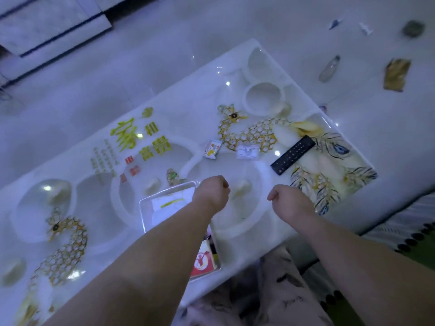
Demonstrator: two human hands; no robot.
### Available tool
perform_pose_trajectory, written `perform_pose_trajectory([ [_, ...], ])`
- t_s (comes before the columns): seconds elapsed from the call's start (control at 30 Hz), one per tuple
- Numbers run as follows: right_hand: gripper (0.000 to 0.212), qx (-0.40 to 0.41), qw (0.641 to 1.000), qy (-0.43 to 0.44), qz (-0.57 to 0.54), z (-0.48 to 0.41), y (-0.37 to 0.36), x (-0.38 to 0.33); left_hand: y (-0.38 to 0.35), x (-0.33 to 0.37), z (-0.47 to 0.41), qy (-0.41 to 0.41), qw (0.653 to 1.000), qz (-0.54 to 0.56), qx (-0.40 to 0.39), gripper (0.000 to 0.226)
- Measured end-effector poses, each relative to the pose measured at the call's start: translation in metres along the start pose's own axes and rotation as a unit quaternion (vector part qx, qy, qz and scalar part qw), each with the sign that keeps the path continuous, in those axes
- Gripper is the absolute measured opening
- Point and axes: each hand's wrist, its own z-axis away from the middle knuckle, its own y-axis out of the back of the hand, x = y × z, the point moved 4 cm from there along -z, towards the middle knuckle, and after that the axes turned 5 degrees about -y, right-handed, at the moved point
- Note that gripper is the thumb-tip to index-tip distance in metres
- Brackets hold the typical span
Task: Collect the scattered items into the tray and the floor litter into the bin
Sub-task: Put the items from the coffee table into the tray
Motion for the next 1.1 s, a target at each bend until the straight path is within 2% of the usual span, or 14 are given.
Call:
perform_pose_trajectory([
  [0.17,0.027,-0.011,1.0,0.015,-0.025,-0.053,0.036,0.033,-0.006,0.047,-0.06,0.036,0.999,0.014,0.0,0.027],
  [0.33,0.028,-0.016,0.999,0.048,0.014,-0.098,0.051,0.044,-0.011,0.069,-0.1,0.066,0.998,0.007,-0.003,0.027],
  [0.53,0.049,0.026,0.979,0.125,0.16,-0.145,0.062,0.036,-0.025,0.074,-0.127,0.088,0.996,-0.003,-0.008,0.024],
  [0.73,0.067,-0.01,0.95,0.188,0.25,-0.184,0.057,0.035,-0.038,0.068,-0.15,0.139,0.99,-0.001,0.034,0.027],
  [0.9,0.066,0.02,0.917,0.23,0.326,-0.194,0.054,0.033,-0.03,0.065,-0.16,0.111,0.984,-0.081,0.111,0.048],
  [1.0,0.061,0.03,0.907,0.24,0.344,-0.195,0.055,0.029,-0.031,0.063,-0.171,0.095,0.983,-0.116,0.106,0.057],
  [1.1,0.052,0.029,0.915,0.236,0.326,-0.196,0.059,0.031,-0.031,0.066,-0.179,0.08,0.986,-0.122,0.084,0.059],
])
